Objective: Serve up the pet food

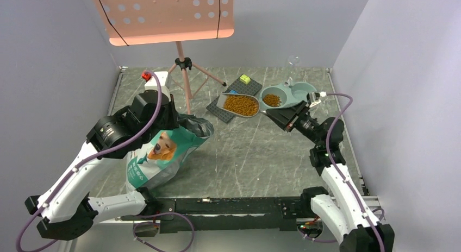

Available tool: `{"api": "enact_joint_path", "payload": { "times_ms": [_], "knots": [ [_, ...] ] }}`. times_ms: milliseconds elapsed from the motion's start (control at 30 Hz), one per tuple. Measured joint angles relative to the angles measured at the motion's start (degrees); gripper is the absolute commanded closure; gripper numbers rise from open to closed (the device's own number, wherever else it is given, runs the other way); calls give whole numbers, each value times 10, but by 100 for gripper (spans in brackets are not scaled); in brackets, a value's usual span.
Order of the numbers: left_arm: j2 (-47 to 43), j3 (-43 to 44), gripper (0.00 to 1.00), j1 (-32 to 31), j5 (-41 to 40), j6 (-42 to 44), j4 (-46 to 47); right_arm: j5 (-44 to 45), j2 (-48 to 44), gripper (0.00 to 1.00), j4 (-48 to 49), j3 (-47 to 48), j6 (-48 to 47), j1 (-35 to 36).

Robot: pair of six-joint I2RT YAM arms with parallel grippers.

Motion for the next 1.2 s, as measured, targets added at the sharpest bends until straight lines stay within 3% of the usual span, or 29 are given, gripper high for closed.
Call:
{"api": "enact_joint_path", "payload": {
  "times_ms": [333,733,867,1067,1200],
  "knots": [
    [-31,0,100,1,18,21,-2,-53,-2,100,-52,1,-24,-233],
    [-49,23,100,0,107,75,58,-66,110,100,-40,-7,-96,-414],
    [-49,26,100,1,126,98,65,-80,147,100,-20,-7,-106,-450],
    [-69,-78,100,4,244,89,168,-100,153,100,-24,-5,-134,-463],
    [-47,-92,100,5,298,82,198,-107,189,100,6,-5,-135,-498]
  ]
}}
